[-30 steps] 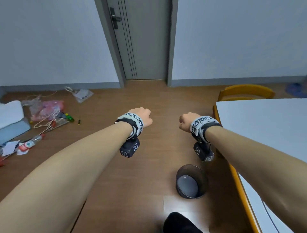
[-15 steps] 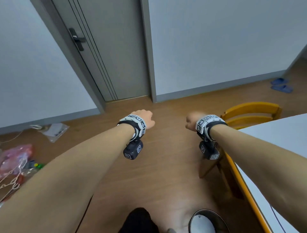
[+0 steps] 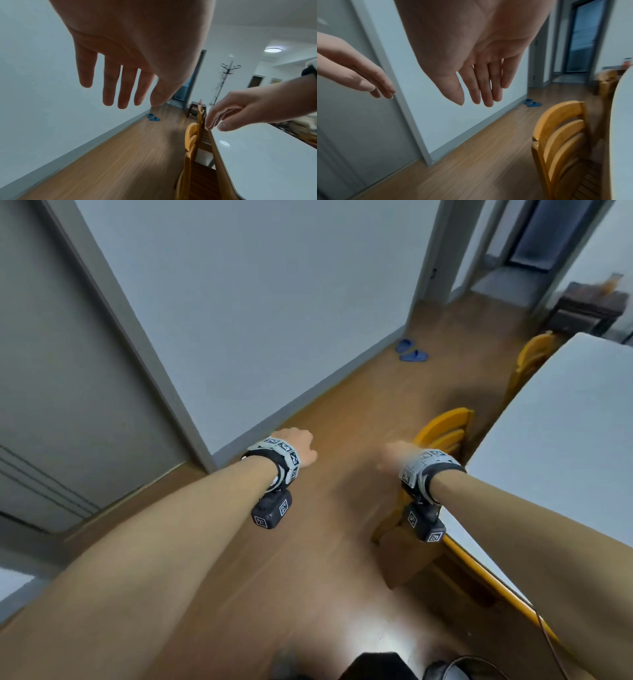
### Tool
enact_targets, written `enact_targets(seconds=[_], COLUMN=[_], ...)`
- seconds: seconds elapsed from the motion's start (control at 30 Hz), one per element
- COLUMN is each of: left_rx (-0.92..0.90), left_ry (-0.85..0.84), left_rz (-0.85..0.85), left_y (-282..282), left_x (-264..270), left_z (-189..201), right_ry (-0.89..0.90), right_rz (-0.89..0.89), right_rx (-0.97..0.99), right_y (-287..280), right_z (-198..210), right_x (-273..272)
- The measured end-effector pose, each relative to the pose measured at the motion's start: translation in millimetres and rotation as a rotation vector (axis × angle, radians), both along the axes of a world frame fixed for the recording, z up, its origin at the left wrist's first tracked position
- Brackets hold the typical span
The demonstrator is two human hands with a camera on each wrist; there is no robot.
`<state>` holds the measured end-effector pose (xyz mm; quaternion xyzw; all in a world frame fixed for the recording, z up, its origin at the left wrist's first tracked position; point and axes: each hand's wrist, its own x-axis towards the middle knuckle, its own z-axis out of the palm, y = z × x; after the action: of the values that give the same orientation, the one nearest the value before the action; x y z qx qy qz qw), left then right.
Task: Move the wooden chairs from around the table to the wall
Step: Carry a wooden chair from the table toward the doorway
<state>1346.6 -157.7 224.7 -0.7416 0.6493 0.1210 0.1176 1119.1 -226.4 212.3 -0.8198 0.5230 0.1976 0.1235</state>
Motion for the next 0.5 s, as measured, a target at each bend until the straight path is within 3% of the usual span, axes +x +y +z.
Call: enact_targets(seconds=[0.17,0.5], left_rx=[-0.007,0.03], left_ry=[0.023,-0.009], left_rz=[-0.202,-0.462], left_y=[-90,-266], left_x=[-6,-61], left_z=[9,-1], right_ry=[0.017,-0.038], right_rz=[-0.206,-0.512], right_rx=[0.005,-0.01], right_y=[-40,-156], right_z=[11,-10], right_x=[-17,-67])
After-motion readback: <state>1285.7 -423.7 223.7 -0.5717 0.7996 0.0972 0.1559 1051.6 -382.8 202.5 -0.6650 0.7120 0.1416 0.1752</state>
